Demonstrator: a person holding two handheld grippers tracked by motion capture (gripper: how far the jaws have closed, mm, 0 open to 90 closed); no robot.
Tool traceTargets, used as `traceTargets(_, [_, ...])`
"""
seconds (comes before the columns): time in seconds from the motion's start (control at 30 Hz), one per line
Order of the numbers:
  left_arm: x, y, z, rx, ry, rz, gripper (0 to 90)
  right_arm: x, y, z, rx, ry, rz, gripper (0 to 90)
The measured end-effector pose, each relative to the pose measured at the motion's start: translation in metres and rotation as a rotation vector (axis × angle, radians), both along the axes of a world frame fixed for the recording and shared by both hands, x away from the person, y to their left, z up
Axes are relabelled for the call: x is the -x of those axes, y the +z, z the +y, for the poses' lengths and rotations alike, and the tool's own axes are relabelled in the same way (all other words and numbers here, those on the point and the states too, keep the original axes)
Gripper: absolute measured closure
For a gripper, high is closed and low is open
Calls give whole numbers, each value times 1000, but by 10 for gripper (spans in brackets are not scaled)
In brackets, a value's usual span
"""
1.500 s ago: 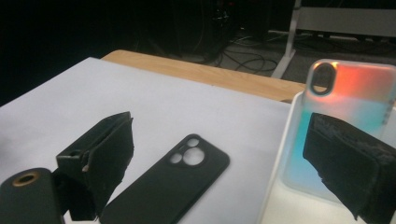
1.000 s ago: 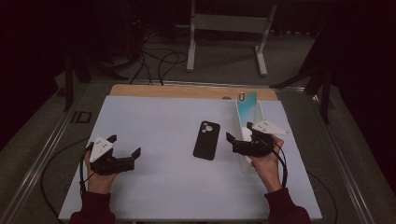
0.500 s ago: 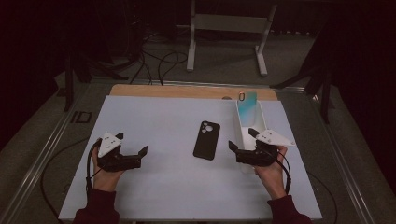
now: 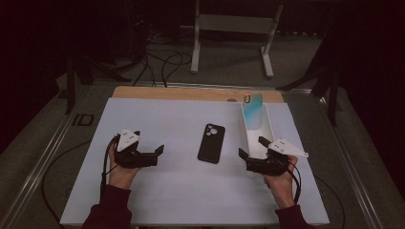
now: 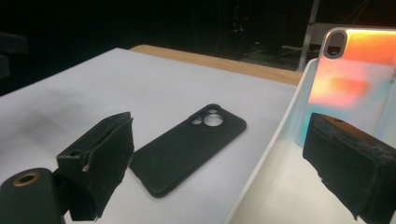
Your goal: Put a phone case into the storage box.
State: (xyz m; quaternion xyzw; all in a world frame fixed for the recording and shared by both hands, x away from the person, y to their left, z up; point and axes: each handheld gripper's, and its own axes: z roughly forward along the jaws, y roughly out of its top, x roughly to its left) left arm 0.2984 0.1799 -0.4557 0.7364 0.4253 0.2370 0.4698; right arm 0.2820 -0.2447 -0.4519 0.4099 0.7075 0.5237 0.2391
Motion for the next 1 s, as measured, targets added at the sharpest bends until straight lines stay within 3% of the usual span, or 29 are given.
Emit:
traceTargets(0.17, [-3,-1,-6,-4,-12,3,0,1,0,0,0,2,-7,85])
traceTargets(0.2, [-8,-2,-22,-24,-46,13,0,1,-1,1,4,5,-9,85])
traceTargets(0.77, [-26,-6,-77,-31,-165,36,26,3,0,-1,-9,6,-16,86])
traceTargets(1.0, [-33,-10,-97,-53,-212,55,62,4,0,-1,-10,6,-17,86])
